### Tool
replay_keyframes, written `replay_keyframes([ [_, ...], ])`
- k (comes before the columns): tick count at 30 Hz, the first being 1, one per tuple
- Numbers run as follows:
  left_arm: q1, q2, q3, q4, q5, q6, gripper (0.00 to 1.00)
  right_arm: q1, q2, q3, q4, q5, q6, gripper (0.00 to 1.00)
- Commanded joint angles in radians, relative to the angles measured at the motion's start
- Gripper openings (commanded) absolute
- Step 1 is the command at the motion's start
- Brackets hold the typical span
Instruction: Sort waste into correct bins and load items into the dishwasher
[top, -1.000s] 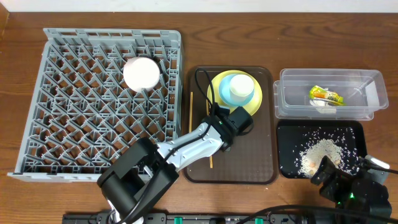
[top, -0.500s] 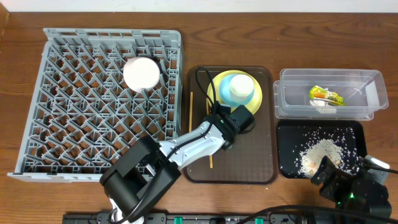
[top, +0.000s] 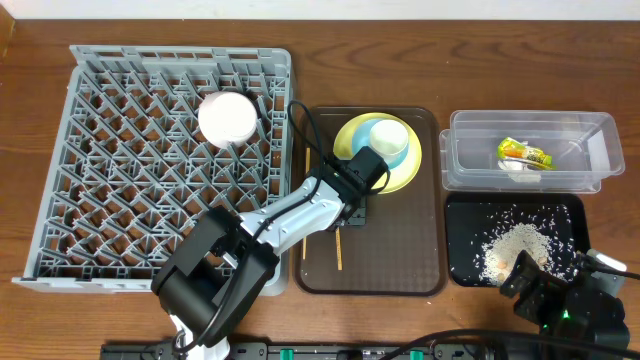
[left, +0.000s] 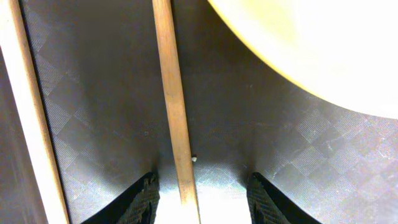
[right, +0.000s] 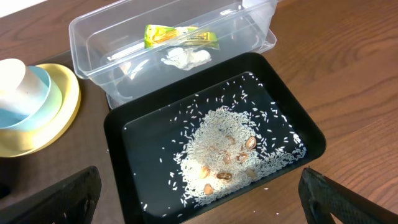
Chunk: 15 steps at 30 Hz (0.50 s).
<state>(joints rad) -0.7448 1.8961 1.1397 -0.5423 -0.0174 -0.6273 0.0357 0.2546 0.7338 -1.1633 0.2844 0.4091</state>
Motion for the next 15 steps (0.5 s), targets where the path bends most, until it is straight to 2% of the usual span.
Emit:
replay_keyframes([
  [1, 0.008, 0.073, -0.045, -0.016, 0.059, 0.005, 0.48, -0.006, 0.000, 0.004, -0.001, 0.006, 0.005, 0.99],
  [10, 0.008, 0.073, -0.046, -0.030, 0.059, 0.005, 0.47, -0.006, 0.000, 0.004, -0.001, 0.006, 0.005, 0.99],
  [15, 0.008, 0.073, -0.046, -0.030, 0.059, 0.005, 0.33, -0.006, 0.000, 0.004, -0.001, 0.006, 0.005, 0.99],
])
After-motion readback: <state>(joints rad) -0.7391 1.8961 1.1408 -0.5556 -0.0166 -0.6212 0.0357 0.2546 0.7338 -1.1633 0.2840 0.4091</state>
